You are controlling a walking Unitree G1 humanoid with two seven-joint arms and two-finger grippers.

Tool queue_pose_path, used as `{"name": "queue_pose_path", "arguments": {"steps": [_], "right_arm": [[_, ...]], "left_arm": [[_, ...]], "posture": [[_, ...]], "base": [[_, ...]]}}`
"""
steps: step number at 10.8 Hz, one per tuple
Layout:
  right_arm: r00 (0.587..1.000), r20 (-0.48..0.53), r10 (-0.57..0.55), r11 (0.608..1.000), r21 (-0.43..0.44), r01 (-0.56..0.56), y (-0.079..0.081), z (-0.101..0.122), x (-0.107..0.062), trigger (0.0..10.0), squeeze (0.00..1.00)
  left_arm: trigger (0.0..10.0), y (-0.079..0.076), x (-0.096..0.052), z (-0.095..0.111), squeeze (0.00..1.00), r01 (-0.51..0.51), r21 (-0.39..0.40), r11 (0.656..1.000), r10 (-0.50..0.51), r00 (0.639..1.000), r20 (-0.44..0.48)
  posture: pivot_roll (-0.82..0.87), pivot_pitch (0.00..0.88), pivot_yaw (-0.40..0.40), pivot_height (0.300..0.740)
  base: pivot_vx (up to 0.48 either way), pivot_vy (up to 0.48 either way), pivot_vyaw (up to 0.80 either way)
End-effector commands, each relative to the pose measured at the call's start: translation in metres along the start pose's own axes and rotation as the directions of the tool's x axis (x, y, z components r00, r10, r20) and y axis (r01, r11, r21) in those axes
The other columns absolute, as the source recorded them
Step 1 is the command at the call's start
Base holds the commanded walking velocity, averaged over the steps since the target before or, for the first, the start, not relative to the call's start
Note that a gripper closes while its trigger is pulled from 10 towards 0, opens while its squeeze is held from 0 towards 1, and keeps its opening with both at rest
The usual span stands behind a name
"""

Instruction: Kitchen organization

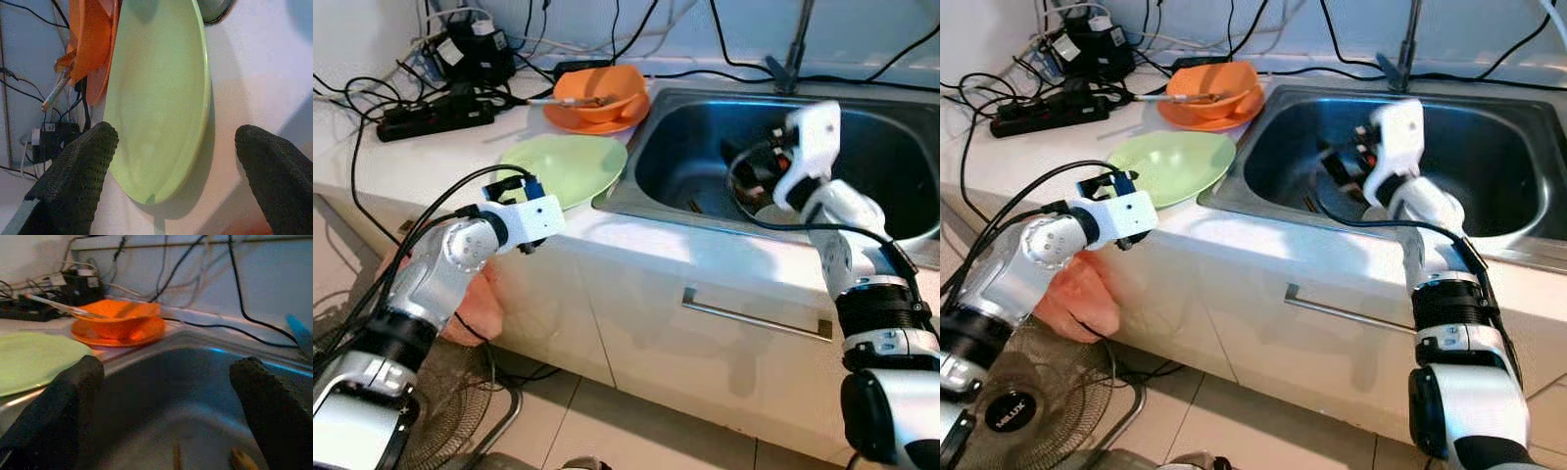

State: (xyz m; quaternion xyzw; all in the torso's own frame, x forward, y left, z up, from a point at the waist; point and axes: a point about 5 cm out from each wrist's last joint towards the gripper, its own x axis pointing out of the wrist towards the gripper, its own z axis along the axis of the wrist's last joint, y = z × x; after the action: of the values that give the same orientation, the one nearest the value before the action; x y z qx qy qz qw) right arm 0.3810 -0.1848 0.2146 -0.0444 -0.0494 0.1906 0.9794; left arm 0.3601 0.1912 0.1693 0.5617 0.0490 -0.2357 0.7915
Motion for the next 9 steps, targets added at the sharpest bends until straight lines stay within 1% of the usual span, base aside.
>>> {"name": "queue_pose_path", "arguments": {"steps": [1, 2, 3, 4, 9], "right_arm": [[1.000, -0.017, 0.020, 1.000, 0.017, -0.019, 0.004, -0.004, -0.002, 10.0, 0.00], [0.999, -0.030, 0.016, 0.999, 0.036, -0.015, 0.004, -0.006, -0.005, 10.0, 0.00], [0.993, -0.070, 0.092, 0.992, 0.094, -0.085, 0.013, -0.011, -0.014, 10.0, 0.00], [0.981, -0.092, 0.173, 0.980, 0.117, -0.162, 0.021, -0.014, -0.023, 10.0, 0.00], [0.981, -0.092, 0.173, 0.980, 0.117, -0.162, 0.021, -0.014, -0.023, 10.0, 0.00]], "left_arm": [[10.0, -0.021, 0.004, -0.012, 0.00, 0.089, 0.003, 0.996, -0.088, 0.994, -0.061], [10.0, -0.022, 0.006, -0.013, 0.00, 0.093, 0.006, 0.996, -0.092, 0.994, -0.064], [10.0, -0.021, 0.010, -0.016, 0.00, 0.081, 0.002, 0.997, -0.080, 0.994, -0.072], [10.0, -0.019, 0.013, -0.016, 0.00, 0.066, -0.003, 0.998, -0.067, 0.995, -0.075], [10.0, -0.019, 0.013, -0.016, 0.00, 0.066, -0.003, 0.998, -0.067, 0.995, -0.075]], "posture": [[0.14, 0.039, 0.132, 0.740], [0.14, 0.039, 0.132, 0.740], [0.14, 0.041, 0.133, 0.740], [0.14, 0.044, 0.131, 0.740], [0.14, 0.044, 0.131, 0.740]], "base": [[0.000, 0.000, 0.00], [0.000, 0.000, 0.00], [0.000, 0.000, 0.00], [0.000, 0.000, 0.00], [0.000, 0.000, 0.00]]}}
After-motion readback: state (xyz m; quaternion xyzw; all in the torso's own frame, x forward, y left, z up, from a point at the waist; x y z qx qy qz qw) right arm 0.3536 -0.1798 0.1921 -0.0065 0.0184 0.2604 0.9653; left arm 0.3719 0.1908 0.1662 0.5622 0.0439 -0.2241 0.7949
